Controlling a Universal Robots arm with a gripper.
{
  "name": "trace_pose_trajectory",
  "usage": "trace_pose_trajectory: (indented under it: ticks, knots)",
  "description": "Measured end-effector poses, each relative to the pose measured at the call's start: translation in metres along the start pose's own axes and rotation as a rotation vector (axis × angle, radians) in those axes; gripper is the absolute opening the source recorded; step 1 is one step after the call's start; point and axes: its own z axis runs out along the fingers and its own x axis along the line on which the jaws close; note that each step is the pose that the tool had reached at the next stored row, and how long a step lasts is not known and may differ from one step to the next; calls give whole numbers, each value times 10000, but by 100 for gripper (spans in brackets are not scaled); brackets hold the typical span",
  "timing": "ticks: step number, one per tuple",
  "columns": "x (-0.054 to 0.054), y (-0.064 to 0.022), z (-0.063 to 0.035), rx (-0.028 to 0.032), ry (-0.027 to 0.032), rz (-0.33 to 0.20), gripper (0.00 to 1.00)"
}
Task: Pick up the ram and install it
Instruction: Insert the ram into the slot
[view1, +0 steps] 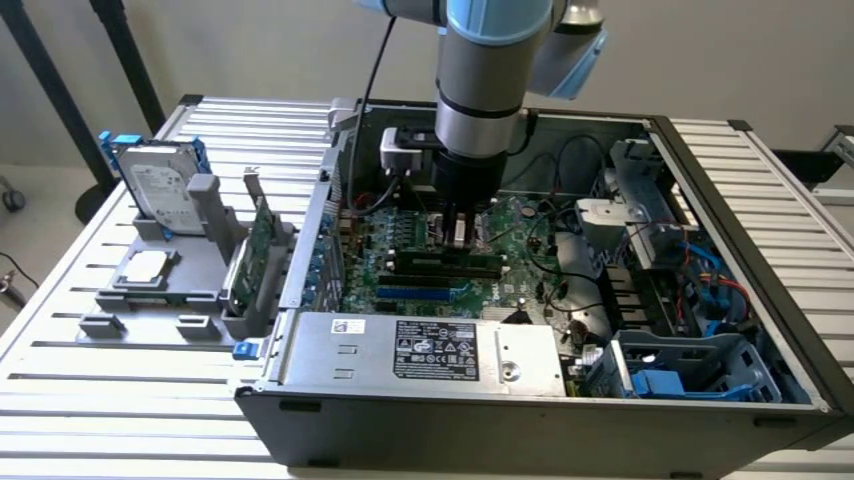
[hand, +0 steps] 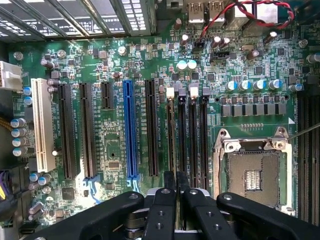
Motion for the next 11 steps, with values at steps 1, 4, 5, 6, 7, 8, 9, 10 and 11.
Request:
trace_pose_trajectory:
  ticks: [1, 4, 5, 6, 7, 8, 9, 10, 11]
  knots:
    - [0, 0, 2, 0, 0, 0, 13]
    - [0, 0, 6, -1, 2, 0, 13]
    - [0, 0, 6, -1, 1, 0, 13]
    - [0, 0, 7, -1, 1, 0, 15]
    - [0, 0, 7, -1, 0, 1, 15]
    - [0, 0, 7, 0, -2, 0, 21]
    - [-1, 0, 5, 0, -2, 1, 21]
    - [0, 0, 1, 0, 0, 0, 21]
    - [0, 0, -7, 0, -1, 1, 21]
